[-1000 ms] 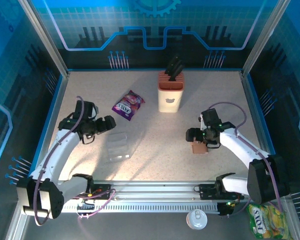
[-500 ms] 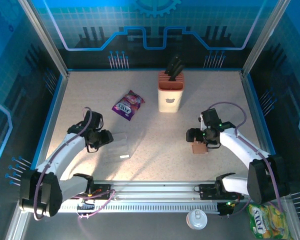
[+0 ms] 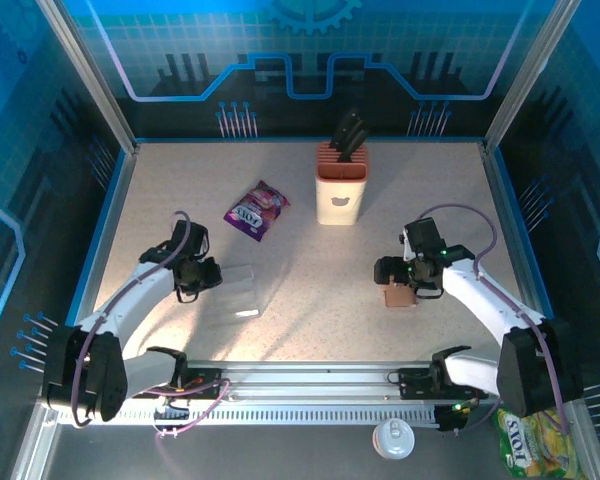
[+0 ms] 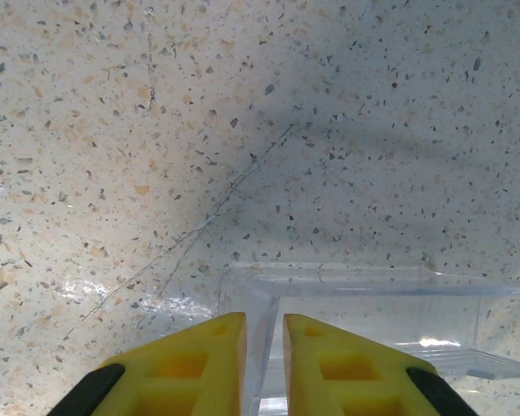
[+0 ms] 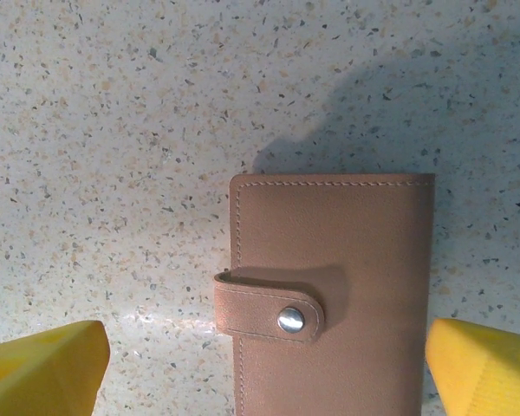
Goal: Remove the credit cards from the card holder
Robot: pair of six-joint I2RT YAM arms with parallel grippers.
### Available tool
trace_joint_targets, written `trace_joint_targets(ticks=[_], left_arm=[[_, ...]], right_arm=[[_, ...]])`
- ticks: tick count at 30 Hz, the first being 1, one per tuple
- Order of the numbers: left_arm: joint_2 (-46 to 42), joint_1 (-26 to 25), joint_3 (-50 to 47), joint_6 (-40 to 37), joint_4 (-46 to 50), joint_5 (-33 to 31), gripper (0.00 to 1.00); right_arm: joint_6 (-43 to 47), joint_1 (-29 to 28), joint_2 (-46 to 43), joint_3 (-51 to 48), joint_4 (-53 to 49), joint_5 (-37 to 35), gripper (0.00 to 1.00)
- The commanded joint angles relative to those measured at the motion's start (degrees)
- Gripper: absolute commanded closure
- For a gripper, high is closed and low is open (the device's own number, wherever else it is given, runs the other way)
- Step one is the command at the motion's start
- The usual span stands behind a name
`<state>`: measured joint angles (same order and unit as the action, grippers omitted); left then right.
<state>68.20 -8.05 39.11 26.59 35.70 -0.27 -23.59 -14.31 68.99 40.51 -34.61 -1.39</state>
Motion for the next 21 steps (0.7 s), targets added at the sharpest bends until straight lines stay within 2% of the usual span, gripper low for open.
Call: trace_joint_targets(ticks=[1, 14, 21], left_arm=[[0.7, -0.4, 0.4, -1.7, 0.0, -0.9, 0.83], [0.1, -2.5, 1.2, -2.4, 0.3, -2.1, 0.98], [1.8, -5.8, 5.1, -1.7, 0.9, -2.4, 0.99]], right_arm=[[-0.8, -0.7, -1.1, 0.8, -1.7, -0.8, 0.05], [-1.4, -0.7, -2.0, 0.7, -1.8, -1.4, 0.04], [-1.2, -0.8, -1.9, 0.5, -1.7, -1.3, 0.04]])
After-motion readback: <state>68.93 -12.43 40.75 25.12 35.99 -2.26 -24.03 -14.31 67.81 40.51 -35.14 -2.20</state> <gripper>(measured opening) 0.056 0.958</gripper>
